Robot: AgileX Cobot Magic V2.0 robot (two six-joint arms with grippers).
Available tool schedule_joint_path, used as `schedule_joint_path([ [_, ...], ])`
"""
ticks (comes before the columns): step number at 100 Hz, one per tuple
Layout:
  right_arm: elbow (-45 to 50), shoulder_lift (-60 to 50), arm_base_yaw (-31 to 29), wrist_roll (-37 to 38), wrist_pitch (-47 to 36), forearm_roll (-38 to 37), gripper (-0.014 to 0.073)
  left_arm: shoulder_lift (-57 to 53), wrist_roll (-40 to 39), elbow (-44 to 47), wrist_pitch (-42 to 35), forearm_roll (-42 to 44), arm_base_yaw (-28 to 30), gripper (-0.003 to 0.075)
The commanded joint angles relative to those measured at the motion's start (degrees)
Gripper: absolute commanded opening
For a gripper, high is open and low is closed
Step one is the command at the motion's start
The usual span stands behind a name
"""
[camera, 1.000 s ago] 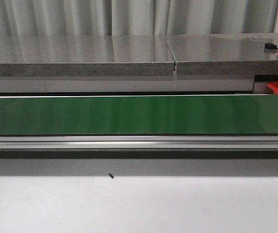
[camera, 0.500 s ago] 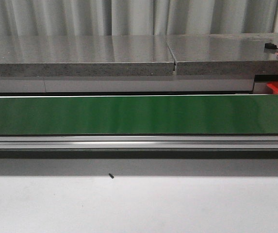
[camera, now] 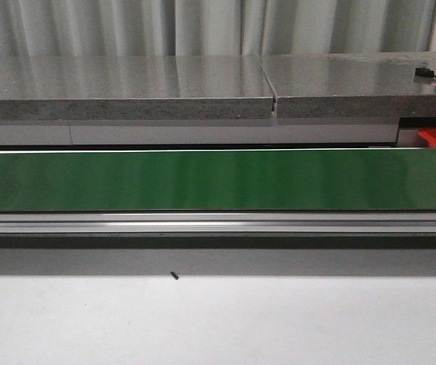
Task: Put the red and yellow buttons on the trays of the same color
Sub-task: 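Grasp a second yellow button from the cluster with the left gripper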
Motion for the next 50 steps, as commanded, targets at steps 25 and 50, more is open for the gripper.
schedule_joint_path([
  [25, -1.5, 0.1, 0.1, -0.6, -3.2, 0.9, -0.0069, 7.3, -0.6, -1.6, -5.9, -0.7, 0.0, 0.0680],
  [50, -1.5, 0.1, 0.1, -0.6, -3.2, 0.9, -0.0069, 11.9, -0.6, -2.2, -8.5, -1.0, -0.2, 0.0680],
])
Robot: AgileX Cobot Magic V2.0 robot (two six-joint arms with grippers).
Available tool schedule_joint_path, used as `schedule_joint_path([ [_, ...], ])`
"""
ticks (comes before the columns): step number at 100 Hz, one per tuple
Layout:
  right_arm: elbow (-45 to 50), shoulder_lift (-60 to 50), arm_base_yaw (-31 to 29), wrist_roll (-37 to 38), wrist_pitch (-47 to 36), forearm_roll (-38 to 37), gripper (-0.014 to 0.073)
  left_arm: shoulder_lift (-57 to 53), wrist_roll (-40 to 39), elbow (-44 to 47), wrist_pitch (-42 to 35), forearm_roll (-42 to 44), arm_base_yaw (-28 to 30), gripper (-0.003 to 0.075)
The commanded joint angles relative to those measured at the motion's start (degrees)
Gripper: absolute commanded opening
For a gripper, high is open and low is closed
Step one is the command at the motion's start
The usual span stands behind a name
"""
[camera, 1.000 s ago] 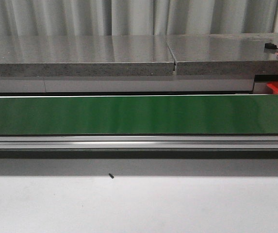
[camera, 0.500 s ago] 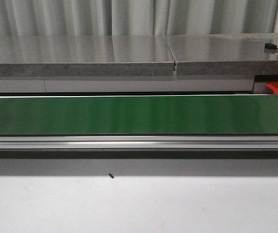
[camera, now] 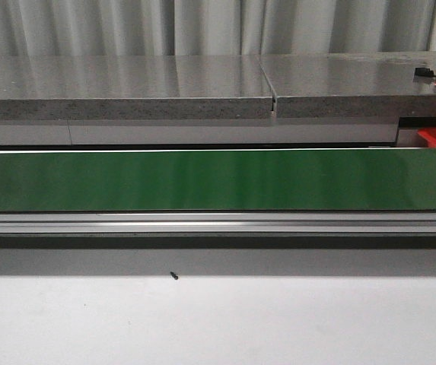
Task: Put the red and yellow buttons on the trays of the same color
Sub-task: 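Grasp a second yellow button from the cluster with the left gripper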
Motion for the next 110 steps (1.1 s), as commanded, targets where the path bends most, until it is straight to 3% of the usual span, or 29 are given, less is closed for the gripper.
schedule_joint_path([
  [1, -1.5, 0.1, 0.1, -0.6, -3.2, 0.9, -0.0069, -1.2, -0.6, -2.2, -3.6, -0.7, -0.2, 0.0680],
  [58, -1.5, 0.1, 0.1, -0.6, -3.2, 0.9, -0.0069, 1.3, 0.0, -2.8, -6.5, -1.4, -0.8, 0.0654],
  [110, -1.5, 0.1, 0.1, -0.6, -3.2, 0.9, -0.0069, 1.0, 0.0, -2.8, -5.4, -1.8, -0.8, 0.0176],
])
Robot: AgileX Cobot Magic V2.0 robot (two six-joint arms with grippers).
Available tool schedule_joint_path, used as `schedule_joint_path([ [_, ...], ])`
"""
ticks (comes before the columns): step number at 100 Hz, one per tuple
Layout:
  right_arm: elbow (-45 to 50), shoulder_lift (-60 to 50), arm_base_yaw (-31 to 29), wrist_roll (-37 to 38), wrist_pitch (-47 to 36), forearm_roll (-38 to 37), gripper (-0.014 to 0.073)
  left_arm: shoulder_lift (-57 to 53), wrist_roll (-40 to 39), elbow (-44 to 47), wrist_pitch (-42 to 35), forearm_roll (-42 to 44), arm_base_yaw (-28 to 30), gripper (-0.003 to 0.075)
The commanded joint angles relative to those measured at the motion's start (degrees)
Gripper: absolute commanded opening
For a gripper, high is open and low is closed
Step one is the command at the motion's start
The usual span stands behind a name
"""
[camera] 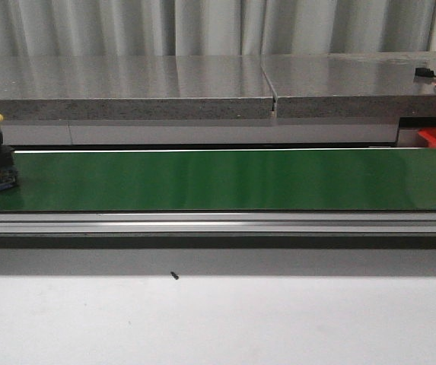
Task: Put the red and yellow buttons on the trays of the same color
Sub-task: 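Grasp a second yellow button from the cluster with the left gripper, then place the second yellow button on the belt behind the first, release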
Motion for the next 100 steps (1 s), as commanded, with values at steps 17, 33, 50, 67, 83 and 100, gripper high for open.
schedule_joint_path([
  [17, -1.5, 0.1, 0.1, -0.6, -3.2, 0.9, -0.0069, -6.0, 0.0, -1.8, 0.1, -1.7, -0.3, 0.0113],
  [33, -1.5, 0.1, 0.1, -0.6, -3.2, 0.9, -0.0069, -11.8, 0.0, -1.8, 3.0, -3.0, -0.3, 0.0113],
  [50, -1.5, 0.1, 0.1, -0.6, -3.2, 0.9, -0.0069, -18.8, 0.0, -1.8, 6.7, -3.2, -2.3, 0.0113],
  [67, -1.5, 0.1, 0.1, -0.6, -3.1, 0.9, -0.0069, -23.7, 1.6, -1.8, 9.1, -3.4, -9.5, 0.0113],
  [83, -1.5, 0.1, 0.1, -0.6, -3.1, 0.9, -0.0069, -24.2, 3.2, -1.8, 12.1, -2.1, -17.5, 0.0113],
  [100, -1.5, 0.1, 0.1, -0.6, -3.1, 0.9, -0.0069, -24.0, 3.2, -1.8, 13.1, 0.0, -22.6, 0.0113],
])
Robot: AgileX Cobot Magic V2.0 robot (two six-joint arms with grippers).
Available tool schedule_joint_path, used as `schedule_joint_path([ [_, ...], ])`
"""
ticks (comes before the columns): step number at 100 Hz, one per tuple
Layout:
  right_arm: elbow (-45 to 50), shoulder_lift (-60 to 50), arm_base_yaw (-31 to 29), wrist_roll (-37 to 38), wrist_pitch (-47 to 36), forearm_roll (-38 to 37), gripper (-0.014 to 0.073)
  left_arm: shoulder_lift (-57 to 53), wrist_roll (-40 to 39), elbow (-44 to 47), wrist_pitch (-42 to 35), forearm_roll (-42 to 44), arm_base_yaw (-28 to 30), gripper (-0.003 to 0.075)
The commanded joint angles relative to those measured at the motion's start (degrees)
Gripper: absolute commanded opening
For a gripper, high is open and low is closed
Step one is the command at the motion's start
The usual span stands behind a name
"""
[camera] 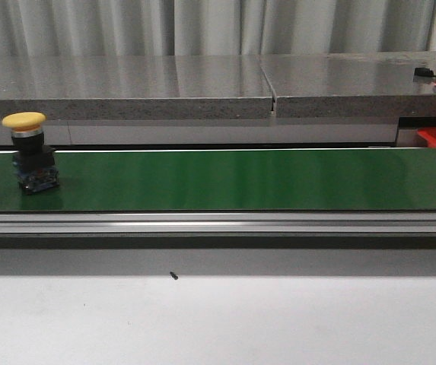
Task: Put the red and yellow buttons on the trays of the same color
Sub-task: 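Place the second yellow button on the belt behind the first, release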
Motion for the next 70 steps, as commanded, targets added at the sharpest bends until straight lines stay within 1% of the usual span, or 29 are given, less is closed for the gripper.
schedule_joint_path([
  [1, -1.5, 0.1, 0.1, -0.6, -3.2, 0.9, -0.0069, -2.1, 0.1, -1.8, -2.3, 0.9, -2.3, 0.0113],
  [31, -1.5, 0.1, 0.1, -0.6, -3.2, 0.9, -0.0069, -1.7, 0.5, -1.8, -3.0, 1.9, -5.8, 0.0113],
  [53, -1.5, 0.1, 0.1, -0.6, -3.2, 0.9, -0.0069, 1.9, 0.9, -1.8, -2.3, 1.9, -7.9, 0.0113],
  [70, -1.5, 0.1, 0.1, -0.6, -3.2, 0.9, -0.0069, 4.3, 1.1, -1.8, -3.8, 2.1, -8.3, 0.0115],
])
